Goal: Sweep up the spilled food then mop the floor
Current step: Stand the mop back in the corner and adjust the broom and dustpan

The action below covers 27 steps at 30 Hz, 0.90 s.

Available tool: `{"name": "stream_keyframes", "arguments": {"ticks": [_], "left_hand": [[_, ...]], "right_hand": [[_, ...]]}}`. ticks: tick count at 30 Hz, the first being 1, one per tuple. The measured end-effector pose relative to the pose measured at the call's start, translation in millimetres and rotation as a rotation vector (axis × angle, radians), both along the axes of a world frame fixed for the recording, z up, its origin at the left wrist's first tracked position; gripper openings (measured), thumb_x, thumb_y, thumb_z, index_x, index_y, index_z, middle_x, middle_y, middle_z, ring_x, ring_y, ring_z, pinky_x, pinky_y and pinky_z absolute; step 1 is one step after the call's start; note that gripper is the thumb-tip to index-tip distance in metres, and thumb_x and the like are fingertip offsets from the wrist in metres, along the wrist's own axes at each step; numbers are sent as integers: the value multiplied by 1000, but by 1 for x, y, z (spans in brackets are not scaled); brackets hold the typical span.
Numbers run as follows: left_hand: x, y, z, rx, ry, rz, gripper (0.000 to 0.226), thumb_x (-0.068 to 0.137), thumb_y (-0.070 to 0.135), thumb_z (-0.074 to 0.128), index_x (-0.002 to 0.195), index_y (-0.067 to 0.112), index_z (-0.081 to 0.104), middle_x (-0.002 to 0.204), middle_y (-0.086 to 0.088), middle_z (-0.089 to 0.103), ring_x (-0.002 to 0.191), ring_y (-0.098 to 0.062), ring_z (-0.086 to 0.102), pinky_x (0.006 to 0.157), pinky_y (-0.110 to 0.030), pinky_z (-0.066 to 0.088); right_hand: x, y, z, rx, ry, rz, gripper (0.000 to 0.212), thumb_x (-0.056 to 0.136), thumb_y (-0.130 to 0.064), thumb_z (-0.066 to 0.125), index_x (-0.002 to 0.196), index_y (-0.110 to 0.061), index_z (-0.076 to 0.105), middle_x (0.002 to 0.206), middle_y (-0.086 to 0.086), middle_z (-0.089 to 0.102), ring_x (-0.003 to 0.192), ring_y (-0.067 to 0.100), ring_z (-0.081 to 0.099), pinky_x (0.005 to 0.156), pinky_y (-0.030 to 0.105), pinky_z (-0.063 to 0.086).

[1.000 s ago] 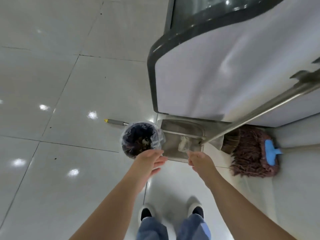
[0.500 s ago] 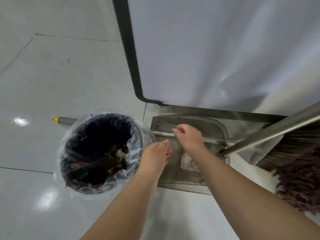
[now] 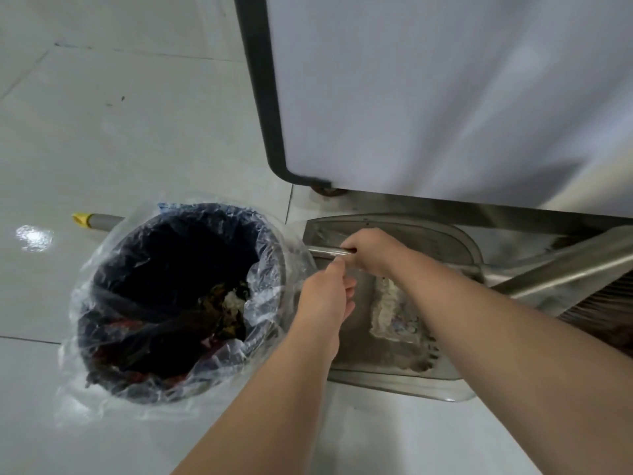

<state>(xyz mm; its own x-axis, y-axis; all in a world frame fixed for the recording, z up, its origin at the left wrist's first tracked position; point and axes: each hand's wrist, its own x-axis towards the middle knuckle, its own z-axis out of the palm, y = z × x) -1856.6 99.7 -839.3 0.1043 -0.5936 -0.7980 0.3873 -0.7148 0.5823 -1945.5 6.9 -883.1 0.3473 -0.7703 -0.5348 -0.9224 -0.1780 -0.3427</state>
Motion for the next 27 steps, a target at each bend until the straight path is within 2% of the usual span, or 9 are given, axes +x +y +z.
{"name": "stream_keyframes", "arguments": {"ticks": [3,5,7,9,11,13,19,23,27], "left_hand": [[-2,-9,11,-44,8,8,24,97,31,47,83,15,58,88,-4,64,82,-13,59,71,-20,48],[0,-15,22,-99,8,33,24,96,31,49,80,15,57,83,-3,63,76,-12,58,69,-20,49],[4,-20,30,-165,-45,44,27,95,33,50,75,15,55,79,-3,59,73,-13,55,77,-24,48],[9,-21,38,-202,-106,40,33,94,37,51,67,18,50,73,-1,53,73,-15,50,83,-30,43],[16,-23,43,-211,-132,84,37,94,36,51,62,18,46,68,0,49,68,-14,48,79,-31,41],[27,-24,50,-245,-117,168,36,94,33,52,64,17,45,67,0,49,64,-12,49,73,-28,43],[56,-21,77,-504,6,302,5,98,20,48,99,17,52,91,1,60,82,-8,63,78,-20,52],[65,-16,108,-659,-7,315,5,95,13,52,91,13,54,88,0,62,71,-9,70,74,-22,57],[72,-21,156,-818,-120,225,6,93,12,55,87,13,54,74,4,69,77,-14,72,74,-23,58]], "right_hand": [[-7,-5,11,-128,-98,-14,24,90,-32,55,74,-15,57,74,1,57,73,18,51,66,29,41],[-15,-9,25,-202,-196,-32,32,90,-33,57,62,-22,50,63,-3,50,61,13,46,56,18,35],[-20,-12,41,-244,-281,-56,40,90,-32,59,56,-26,39,56,-8,39,53,6,37,49,13,29],[-23,-15,54,-255,-341,-82,31,89,-30,60,62,-21,50,57,-5,39,54,9,36,50,16,27],[-23,-15,66,-269,-374,-62,27,90,-30,60,82,-4,62,65,2,44,62,14,39,57,26,29],[-21,-14,79,-285,-404,-22,32,90,-30,59,100,1,64,73,6,48,67,13,42,59,25,29],[-8,1,111,-248,-467,117,25,90,-26,60,104,-7,66,88,14,62,79,20,53,68,24,35],[2,6,138,-285,-454,148,18,91,-25,59,101,-13,66,95,11,65,90,23,59,77,30,42],[9,9,176,-419,-491,133,6,90,-30,60,94,-31,64,86,-1,62,79,18,56,63,22,39]]}}
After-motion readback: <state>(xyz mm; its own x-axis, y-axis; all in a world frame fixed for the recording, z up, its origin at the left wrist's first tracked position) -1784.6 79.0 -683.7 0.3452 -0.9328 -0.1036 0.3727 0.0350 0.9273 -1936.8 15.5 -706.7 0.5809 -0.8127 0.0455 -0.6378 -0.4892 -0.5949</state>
